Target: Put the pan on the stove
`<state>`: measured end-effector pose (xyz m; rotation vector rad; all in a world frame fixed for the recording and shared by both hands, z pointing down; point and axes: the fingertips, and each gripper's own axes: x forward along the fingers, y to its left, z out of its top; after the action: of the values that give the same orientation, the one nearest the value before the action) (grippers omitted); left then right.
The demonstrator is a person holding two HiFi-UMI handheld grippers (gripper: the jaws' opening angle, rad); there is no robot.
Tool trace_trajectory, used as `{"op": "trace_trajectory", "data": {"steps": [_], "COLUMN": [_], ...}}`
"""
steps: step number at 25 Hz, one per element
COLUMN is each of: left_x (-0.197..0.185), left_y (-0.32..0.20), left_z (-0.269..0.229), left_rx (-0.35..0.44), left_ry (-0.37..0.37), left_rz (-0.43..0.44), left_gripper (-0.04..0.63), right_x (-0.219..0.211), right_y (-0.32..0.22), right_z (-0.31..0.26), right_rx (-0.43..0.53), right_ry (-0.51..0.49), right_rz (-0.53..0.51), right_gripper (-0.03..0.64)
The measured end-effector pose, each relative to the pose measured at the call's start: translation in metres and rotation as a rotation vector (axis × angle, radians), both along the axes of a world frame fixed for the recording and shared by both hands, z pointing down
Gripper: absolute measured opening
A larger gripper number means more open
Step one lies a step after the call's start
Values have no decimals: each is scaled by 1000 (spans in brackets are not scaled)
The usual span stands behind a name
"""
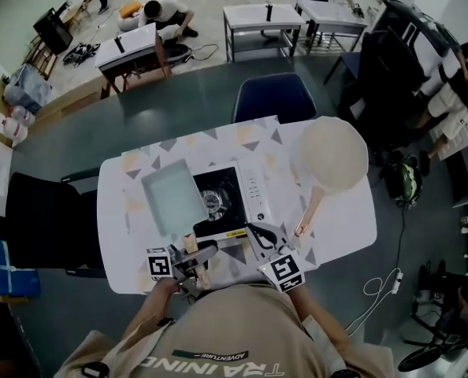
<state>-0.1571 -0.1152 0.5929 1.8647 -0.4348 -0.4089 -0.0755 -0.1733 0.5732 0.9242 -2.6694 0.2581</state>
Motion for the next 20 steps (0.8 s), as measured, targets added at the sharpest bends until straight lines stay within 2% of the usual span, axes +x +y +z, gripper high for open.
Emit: {"op": "trace_trajectory", "data": {"steps": [11, 20], "left_x": [25, 50], "left_y": [3, 3], "left_z": [10, 20], "left_rx": [-16, -18], "left_ry": [-7, -12], "left_rz": [152, 231], "left_gripper": [130, 132], "right_x": [10, 33], "right_y": [11, 21], "right_z": [11, 23], "right_rx": [-13, -40], "right_ry": [11, 52], "right_rz": [33, 42], "right_gripper": [-2, -2]}}
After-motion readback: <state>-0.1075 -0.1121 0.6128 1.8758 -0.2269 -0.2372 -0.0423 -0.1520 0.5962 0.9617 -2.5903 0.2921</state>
